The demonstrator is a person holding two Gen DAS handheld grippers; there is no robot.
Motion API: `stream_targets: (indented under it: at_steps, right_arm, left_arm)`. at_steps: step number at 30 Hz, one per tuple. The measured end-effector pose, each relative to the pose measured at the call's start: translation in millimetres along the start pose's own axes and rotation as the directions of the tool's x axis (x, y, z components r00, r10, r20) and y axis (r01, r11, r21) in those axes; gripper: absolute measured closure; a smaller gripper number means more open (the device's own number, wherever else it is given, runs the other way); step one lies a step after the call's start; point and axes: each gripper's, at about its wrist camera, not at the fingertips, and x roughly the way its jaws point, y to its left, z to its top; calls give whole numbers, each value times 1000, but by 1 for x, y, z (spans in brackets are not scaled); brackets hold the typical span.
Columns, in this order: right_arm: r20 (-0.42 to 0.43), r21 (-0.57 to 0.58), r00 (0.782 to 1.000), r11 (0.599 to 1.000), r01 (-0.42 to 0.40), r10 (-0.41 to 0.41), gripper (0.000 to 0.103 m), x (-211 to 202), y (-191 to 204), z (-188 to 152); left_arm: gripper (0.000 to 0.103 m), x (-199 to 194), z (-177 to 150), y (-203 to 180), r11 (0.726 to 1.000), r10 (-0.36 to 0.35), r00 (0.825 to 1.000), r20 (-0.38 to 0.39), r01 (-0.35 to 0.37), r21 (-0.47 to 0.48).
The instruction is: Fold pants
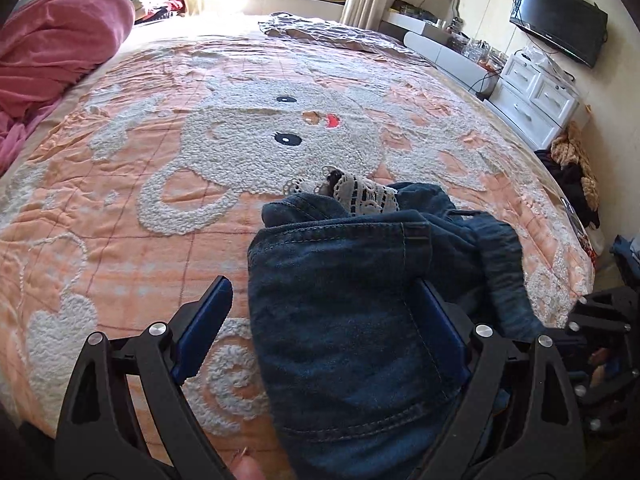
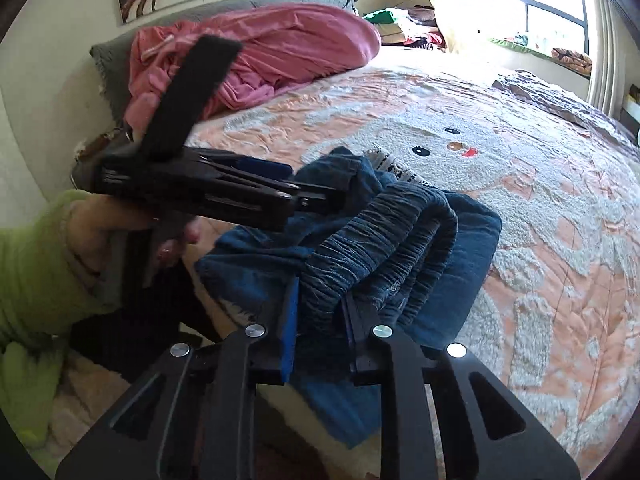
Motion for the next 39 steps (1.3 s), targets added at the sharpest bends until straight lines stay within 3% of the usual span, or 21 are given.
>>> stream_targets:
  at_steps: [8, 20, 23, 26, 28, 31, 36, 39]
  right_arm:
    - [-83, 67, 994, 995, 70, -64, 85, 7, -6, -19]
    - [-87, 125, 996, 992, 19, -8, 83, 15, -19, -21]
    - [-46, 137, 998, 990, -25, 32, 74, 6, -21, -21]
    - [27, 175, 998, 983, -61, 57, 57, -8, -29, -19]
    - [73, 219, 996, 974, -59, 44, 48, -18, -39, -19]
    - [108, 320, 994, 946, -45, 11, 44, -24, -59, -19]
    - [-2, 426, 994, 899, 97, -106, 44, -13, -90, -18]
    - [-52, 439, 993, 891, 116, -104, 44, -1, -98, -12]
  left_arm:
    - [16, 3, -3, -8, 999, -12, 1000, 5, 12, 33]
    - [14, 9, -5, -11, 999, 6, 1000, 10, -6, 48]
    - [14, 7, -5, -11, 999, 13, 1000, 12, -13, 46]
    - [14, 1, -4, -11, 999, 13, 1000, 20, -14, 43]
    - [12, -4, -3, -11, 998, 22, 999, 28, -23, 50]
    - [11, -11, -5, -9, 998, 26, 999, 41, -28, 52]
    - [10, -14, -14, 1, 999, 25, 999, 30, -25, 21]
    - [10, -10, -21, 8, 1000, 3, 1000, 9, -3, -12]
